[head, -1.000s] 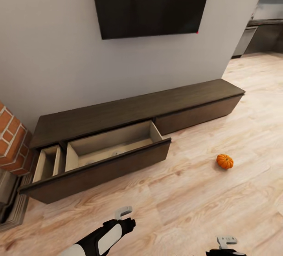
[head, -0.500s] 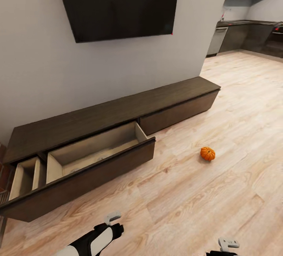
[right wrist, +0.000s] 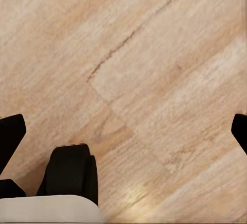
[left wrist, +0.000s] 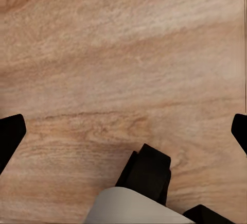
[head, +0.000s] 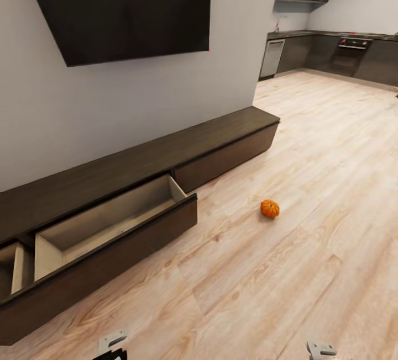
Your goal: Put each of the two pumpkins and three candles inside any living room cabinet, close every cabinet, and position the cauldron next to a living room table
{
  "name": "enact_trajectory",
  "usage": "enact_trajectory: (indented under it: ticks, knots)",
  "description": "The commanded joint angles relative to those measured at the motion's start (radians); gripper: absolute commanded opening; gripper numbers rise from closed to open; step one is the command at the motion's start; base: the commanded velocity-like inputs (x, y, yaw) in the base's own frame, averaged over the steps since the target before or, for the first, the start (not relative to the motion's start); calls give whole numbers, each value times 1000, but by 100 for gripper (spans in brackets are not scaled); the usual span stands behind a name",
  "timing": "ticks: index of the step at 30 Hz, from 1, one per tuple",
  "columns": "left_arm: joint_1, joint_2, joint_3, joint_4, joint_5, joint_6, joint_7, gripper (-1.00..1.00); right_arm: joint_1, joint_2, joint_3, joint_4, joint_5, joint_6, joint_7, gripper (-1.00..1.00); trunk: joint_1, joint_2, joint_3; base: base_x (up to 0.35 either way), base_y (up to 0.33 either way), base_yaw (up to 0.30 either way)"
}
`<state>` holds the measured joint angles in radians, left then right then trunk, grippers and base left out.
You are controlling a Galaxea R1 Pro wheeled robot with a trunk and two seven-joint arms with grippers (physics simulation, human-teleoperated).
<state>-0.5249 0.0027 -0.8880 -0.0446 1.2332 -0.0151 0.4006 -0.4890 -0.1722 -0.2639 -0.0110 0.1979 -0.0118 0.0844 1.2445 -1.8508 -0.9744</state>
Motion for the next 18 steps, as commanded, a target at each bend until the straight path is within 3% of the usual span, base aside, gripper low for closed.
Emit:
enact_trajectory:
  ticks: [1,8,14,18]
  knots:
    - [5,-1,0,1,0,-1,0,100,7,4,0,0,0,0,0,100,0,0,1,0,0,-279]
    - [25,-4,0,4,1,-3,0,100,40,20,0,4,0,-87,0,100,0,0,6,0,0,-280]
    - [41,-5,0,2,-1,-5,-12,100,46,21,0,8,0,-103,0,100,0,0,11,0,0,-279]
    - [57,0,-1,3,-2,-28,-86,100,51,22,0,9,0,-110,0,100,0,0,14,0,0,-279]
